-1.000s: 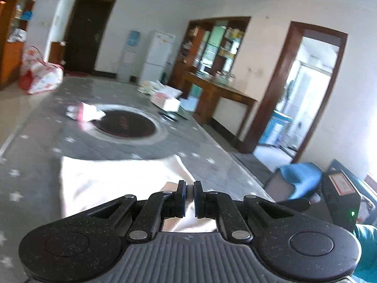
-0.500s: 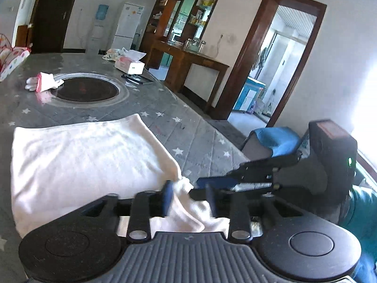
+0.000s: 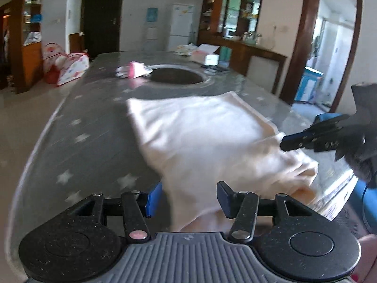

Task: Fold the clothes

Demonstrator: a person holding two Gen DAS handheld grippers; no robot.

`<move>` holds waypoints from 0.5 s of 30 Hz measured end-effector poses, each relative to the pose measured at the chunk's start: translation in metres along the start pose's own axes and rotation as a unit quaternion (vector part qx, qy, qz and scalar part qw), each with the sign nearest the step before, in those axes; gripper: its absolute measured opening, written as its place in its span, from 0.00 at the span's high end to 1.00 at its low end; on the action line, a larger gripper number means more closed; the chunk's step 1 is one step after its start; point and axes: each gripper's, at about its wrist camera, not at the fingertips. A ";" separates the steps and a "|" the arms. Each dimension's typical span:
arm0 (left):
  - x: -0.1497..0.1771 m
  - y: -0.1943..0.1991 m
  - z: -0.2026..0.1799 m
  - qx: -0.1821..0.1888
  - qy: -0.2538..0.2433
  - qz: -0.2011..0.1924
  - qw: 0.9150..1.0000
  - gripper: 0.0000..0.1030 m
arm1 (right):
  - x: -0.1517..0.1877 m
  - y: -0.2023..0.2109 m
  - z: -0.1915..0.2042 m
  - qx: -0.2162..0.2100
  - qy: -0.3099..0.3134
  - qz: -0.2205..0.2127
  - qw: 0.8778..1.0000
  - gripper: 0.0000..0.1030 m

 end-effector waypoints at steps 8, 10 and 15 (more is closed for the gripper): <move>0.021 0.005 0.000 -0.007 -0.027 0.014 1.000 0.45 | 0.002 -0.015 0.005 -0.003 0.003 0.020 1.000 0.78; 0.022 0.003 -0.001 -0.008 -0.028 0.013 0.999 0.47 | 0.002 -0.016 0.004 -0.002 0.001 0.021 1.000 0.78; 0.024 0.002 0.003 -0.004 -0.014 0.012 1.000 0.59 | 0.002 -0.016 0.004 0.000 -0.010 0.018 1.000 0.78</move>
Point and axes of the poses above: each gripper's, at about its wrist camera, not at the fingertips, and y roughly against the way its jaws point, z to its left, x to its underside, and after that the axes turned 7 degrees about -z, right-handed
